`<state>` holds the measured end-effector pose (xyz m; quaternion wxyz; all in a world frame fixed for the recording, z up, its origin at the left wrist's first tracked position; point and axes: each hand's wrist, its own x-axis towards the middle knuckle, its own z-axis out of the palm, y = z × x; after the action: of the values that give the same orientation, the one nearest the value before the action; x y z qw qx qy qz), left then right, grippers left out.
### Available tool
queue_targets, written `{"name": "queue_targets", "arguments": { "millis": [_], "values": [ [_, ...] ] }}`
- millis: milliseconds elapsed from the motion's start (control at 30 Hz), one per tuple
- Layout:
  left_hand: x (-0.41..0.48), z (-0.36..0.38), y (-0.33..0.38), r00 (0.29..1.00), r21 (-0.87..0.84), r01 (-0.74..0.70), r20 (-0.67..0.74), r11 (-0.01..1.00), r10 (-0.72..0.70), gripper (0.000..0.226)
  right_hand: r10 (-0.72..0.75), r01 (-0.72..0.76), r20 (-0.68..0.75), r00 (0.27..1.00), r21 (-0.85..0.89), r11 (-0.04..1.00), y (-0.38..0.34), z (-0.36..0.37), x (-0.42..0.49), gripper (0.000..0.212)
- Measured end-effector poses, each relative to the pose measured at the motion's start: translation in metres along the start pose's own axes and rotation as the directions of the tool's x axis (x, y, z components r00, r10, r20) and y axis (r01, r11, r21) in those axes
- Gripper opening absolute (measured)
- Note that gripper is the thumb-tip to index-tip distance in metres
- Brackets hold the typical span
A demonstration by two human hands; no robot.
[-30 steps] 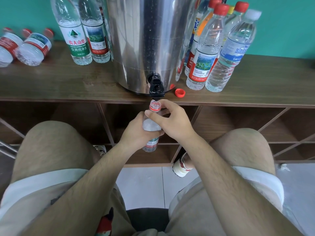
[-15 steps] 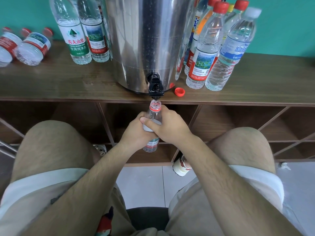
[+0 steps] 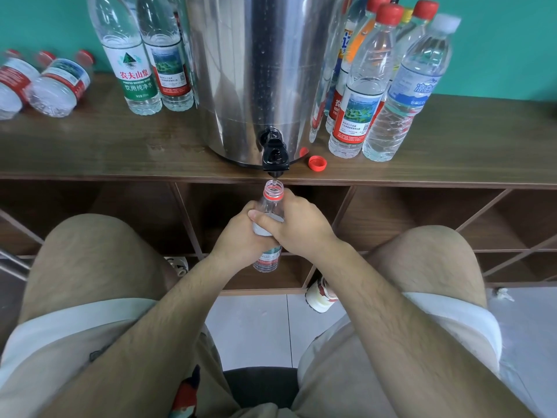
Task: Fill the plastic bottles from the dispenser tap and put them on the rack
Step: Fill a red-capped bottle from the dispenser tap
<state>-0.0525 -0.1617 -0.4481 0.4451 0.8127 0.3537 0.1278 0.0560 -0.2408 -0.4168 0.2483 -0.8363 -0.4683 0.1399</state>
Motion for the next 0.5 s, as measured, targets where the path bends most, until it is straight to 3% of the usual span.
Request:
{"name": "queue_targets", "arguments": {
  "millis": [500],
  "values": [
    [0.0005,0.0000,-0.0016,1.000,-0.013,-0.003,0.004,1.000,0.003,0.061,-0.008,0.008,-0.023,1.000,-0.011,1.000,0.0006,0.0009,0.0008,0.064]
  ]
}}
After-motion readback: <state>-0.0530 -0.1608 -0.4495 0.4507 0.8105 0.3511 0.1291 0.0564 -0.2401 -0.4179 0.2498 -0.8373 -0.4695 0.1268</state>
